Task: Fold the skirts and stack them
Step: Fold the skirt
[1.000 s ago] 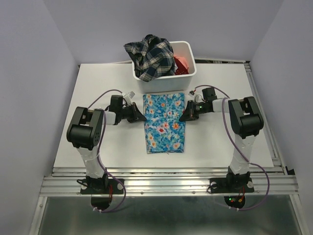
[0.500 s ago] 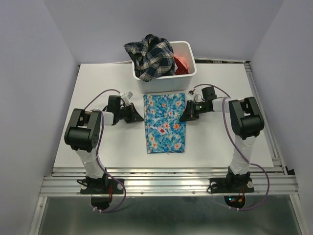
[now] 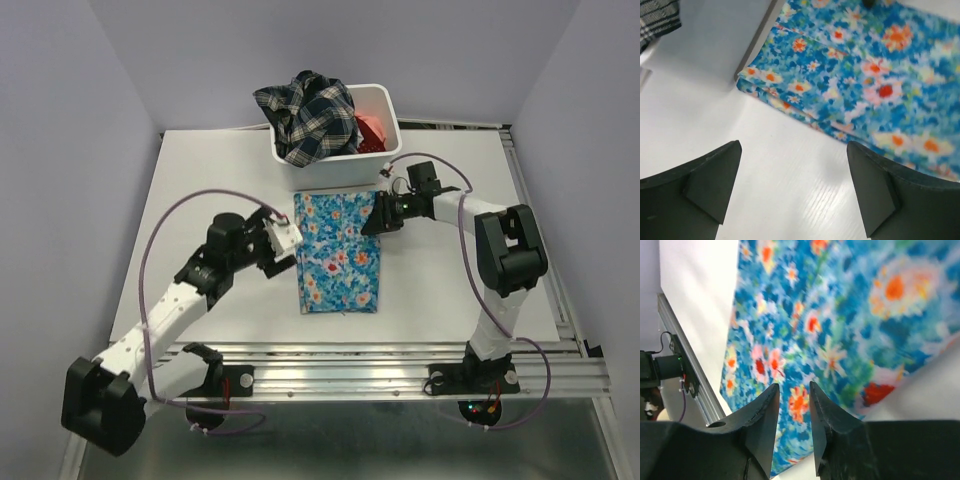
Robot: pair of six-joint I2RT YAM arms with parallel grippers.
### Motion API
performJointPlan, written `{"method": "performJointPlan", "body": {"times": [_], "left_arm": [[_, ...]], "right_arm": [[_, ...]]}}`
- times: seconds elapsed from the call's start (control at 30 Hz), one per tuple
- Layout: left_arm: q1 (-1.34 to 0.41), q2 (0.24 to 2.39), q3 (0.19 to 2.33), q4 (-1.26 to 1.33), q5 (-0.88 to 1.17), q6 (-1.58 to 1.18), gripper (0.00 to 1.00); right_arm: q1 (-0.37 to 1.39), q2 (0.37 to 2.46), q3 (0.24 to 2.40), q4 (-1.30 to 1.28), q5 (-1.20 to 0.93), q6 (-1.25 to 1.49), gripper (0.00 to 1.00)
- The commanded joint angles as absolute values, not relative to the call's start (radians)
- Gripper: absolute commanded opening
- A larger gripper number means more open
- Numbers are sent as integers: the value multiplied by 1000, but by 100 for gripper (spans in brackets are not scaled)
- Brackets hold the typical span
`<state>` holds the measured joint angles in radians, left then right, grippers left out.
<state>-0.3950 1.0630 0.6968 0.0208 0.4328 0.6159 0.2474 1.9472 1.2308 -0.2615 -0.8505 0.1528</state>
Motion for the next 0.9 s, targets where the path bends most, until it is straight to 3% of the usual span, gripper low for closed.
{"method": "performJointPlan", "body": {"times": [0.0,0.2,0.43,0.87], "left_arm": [[-538,916,516,-153,250,1164,99],[-756,865,361,-86,129,1345,99],[-993,1017,333,46,69,1258,98],[-1114,1316,386,314,-38,1112,98]], "right_arm": [[304,1887,1295,-244,-861,126,36],[397,1962,1298,-249,-854,98,36],[433,2046,1305,-245,-841,135,35],[433,2120,1298,-253,-788,150,33]]}}
